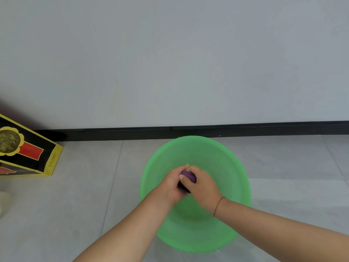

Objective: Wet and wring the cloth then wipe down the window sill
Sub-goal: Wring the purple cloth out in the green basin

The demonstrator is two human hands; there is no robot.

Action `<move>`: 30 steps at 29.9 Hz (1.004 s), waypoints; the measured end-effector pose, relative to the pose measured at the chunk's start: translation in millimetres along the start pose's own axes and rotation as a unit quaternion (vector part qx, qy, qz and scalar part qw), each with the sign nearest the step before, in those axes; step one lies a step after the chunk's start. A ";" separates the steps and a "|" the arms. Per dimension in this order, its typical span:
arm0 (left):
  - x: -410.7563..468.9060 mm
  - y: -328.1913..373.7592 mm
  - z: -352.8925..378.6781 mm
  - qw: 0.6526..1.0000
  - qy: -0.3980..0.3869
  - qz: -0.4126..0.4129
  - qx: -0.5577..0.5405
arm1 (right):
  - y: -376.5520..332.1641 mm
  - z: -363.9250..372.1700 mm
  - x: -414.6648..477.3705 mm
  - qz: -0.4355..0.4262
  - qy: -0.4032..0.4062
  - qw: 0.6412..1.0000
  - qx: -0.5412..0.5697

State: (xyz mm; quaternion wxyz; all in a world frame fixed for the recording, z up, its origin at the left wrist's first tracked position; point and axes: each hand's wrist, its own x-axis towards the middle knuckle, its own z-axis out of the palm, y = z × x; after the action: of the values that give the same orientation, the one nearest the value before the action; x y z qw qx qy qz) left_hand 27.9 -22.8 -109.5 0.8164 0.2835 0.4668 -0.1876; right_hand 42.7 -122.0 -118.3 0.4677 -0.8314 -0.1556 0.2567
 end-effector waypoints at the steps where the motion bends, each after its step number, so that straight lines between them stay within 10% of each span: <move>1: -0.8 2.3 2.0 1.000 0.004 0.016 -0.007 | -2.0 -5.4 1.0 -0.008 0.014 1.000 0.002; 6: -10.2 1.8 21.3 0.999 -0.025 -0.007 -0.023 | -9.7 -23.7 28.8 0.068 0.118 0.984 0.117; 12: -17.5 1.6 22.1 0.993 -0.081 -0.012 0.082 | -20.7 -28.0 40.8 0.119 -0.092 0.910 0.386; 20: -22.1 12.3 5.3 0.967 -0.180 -0.069 0.165 | -28.8 -36.7 43.7 0.082 -0.147 0.872 0.459; 30: -12.2 -9.9 16.1 0.922 -0.031 -0.029 0.386 | -30.6 -25.5 43.6 0.156 -0.085 0.909 0.377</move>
State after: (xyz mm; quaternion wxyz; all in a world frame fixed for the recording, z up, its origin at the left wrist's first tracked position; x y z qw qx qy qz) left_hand 26.8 -40.2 -95.3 0.6520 0.5567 0.3411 -0.3855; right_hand 92.5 -102.3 -93.4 0.6851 -0.5822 0.0456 0.4354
